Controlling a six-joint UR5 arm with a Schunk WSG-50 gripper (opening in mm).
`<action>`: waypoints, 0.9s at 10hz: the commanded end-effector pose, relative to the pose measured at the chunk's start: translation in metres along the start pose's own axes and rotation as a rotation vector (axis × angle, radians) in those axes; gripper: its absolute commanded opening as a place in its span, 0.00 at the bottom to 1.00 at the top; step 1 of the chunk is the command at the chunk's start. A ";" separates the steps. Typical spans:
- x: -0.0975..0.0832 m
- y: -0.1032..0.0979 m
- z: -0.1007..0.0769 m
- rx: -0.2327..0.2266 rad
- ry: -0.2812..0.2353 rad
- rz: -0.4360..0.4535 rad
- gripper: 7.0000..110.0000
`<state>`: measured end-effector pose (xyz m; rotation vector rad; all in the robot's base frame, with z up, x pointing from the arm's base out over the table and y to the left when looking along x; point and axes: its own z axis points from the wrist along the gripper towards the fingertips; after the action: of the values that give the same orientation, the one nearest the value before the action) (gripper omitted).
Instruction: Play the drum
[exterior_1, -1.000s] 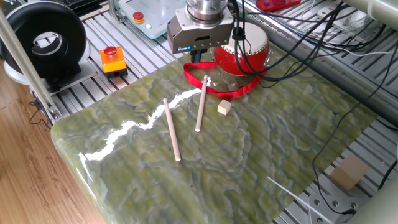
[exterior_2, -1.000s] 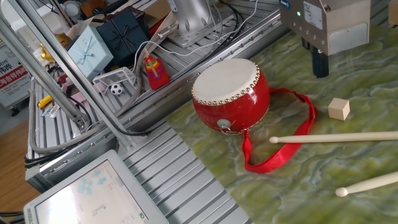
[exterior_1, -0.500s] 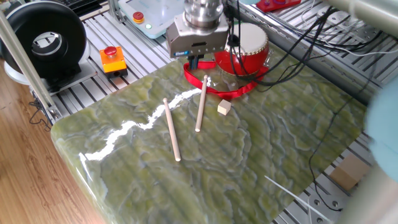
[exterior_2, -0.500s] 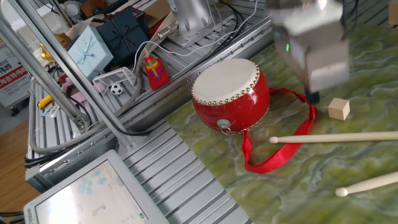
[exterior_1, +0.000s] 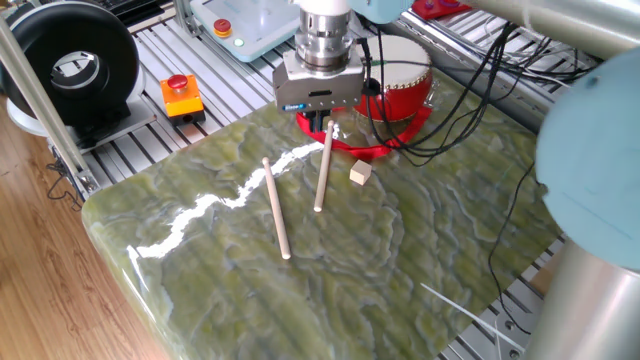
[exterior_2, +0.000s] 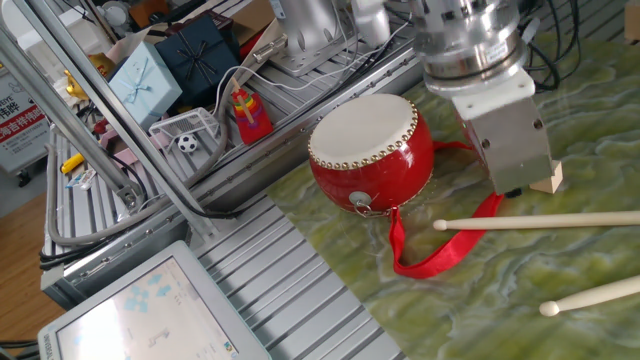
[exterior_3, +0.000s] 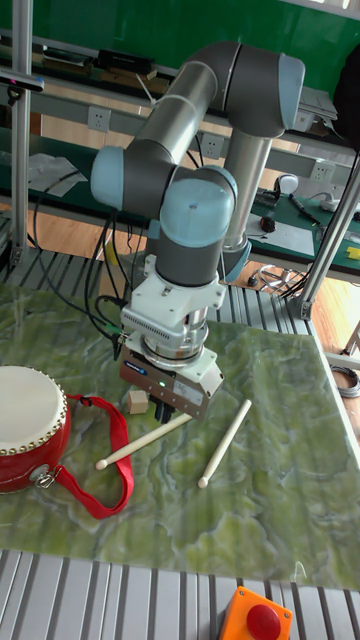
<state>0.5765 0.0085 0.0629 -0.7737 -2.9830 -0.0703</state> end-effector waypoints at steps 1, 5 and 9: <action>-0.012 -0.002 0.002 0.001 -0.033 -0.063 0.00; -0.054 0.010 -0.003 -0.027 -0.206 -0.210 0.00; -0.021 0.009 0.002 -0.041 -0.070 -0.071 0.00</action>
<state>0.6073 -0.0017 0.0591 -0.5834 -3.1511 -0.0610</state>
